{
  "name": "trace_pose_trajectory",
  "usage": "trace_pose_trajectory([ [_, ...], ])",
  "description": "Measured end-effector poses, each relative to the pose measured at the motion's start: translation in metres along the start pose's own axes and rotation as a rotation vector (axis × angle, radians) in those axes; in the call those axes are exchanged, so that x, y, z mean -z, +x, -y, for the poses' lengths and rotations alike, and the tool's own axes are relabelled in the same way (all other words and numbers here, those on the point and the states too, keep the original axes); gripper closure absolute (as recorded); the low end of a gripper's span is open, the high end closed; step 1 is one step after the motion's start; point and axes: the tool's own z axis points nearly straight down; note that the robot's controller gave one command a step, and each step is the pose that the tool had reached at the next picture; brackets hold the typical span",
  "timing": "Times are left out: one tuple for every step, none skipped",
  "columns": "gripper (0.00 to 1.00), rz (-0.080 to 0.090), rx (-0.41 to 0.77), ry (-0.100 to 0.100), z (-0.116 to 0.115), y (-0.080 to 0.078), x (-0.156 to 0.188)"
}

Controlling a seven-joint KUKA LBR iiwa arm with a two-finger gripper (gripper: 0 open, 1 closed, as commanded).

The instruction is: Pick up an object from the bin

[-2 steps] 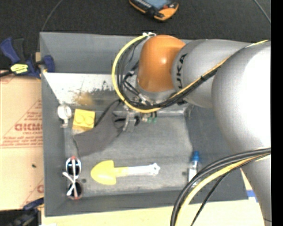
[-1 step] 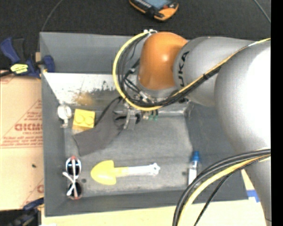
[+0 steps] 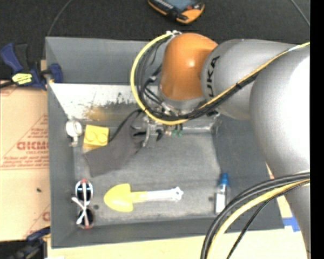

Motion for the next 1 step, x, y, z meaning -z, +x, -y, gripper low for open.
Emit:
trace_pose_trajectory([
  [1.00,0.006,0.000,-0.001,0.0000,-0.0016,0.0119],
])
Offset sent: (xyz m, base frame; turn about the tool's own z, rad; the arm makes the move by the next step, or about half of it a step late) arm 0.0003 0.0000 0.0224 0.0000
